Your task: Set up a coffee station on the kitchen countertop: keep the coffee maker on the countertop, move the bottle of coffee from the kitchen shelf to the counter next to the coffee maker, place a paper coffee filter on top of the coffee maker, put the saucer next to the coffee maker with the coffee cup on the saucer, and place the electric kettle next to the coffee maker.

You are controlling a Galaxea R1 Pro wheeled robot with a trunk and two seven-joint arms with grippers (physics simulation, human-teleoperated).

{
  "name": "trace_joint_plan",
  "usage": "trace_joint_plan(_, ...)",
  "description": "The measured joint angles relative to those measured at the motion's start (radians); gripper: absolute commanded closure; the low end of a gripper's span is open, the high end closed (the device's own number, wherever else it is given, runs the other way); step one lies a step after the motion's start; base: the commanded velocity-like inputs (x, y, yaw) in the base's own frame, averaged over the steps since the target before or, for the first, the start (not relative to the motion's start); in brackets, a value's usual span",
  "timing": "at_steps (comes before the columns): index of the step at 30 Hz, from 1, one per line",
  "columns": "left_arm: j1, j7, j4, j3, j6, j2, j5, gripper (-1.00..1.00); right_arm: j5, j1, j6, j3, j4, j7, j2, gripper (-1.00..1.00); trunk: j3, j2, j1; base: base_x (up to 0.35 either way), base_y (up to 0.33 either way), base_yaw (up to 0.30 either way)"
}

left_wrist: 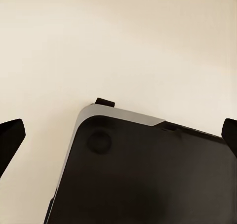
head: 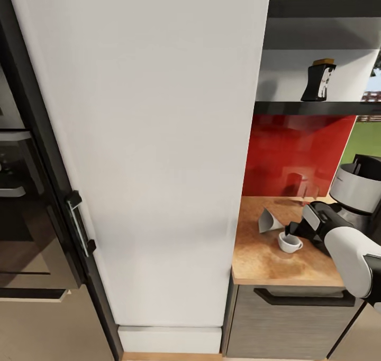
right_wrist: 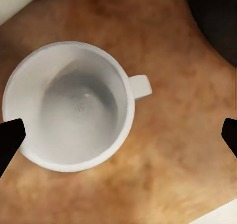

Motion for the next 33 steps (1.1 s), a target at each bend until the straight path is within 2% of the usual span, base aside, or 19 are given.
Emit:
trace_joint_plan(13,0.000,-0.003,-0.001,0.002,-0.002,-0.002,0.001,-1.00,-0.001,0.000,-0.028,0.004,0.003,0.000,0.003,-1.00,0.000,0.000,0.000,0.034,-0.033,0.000)
trace_joint_plan(21,0.000,-0.003,-0.002,0.001,0.003,-0.002,0.001,-1.00,0.003,0.000,-0.028,0.007,0.058,0.001,0.005,-1.00,-0.025,-0.056,0.031,0.000,0.000,0.000)
trace_joint_plan(33,0.000,-0.004,0.000,0.001,0.008,-0.002,0.001,-1.00,0.003,0.000,-0.028,0.009,0.066,0.001,0.010,-1.00,-0.063,-0.140,0.077,0.000,0.000,0.000)
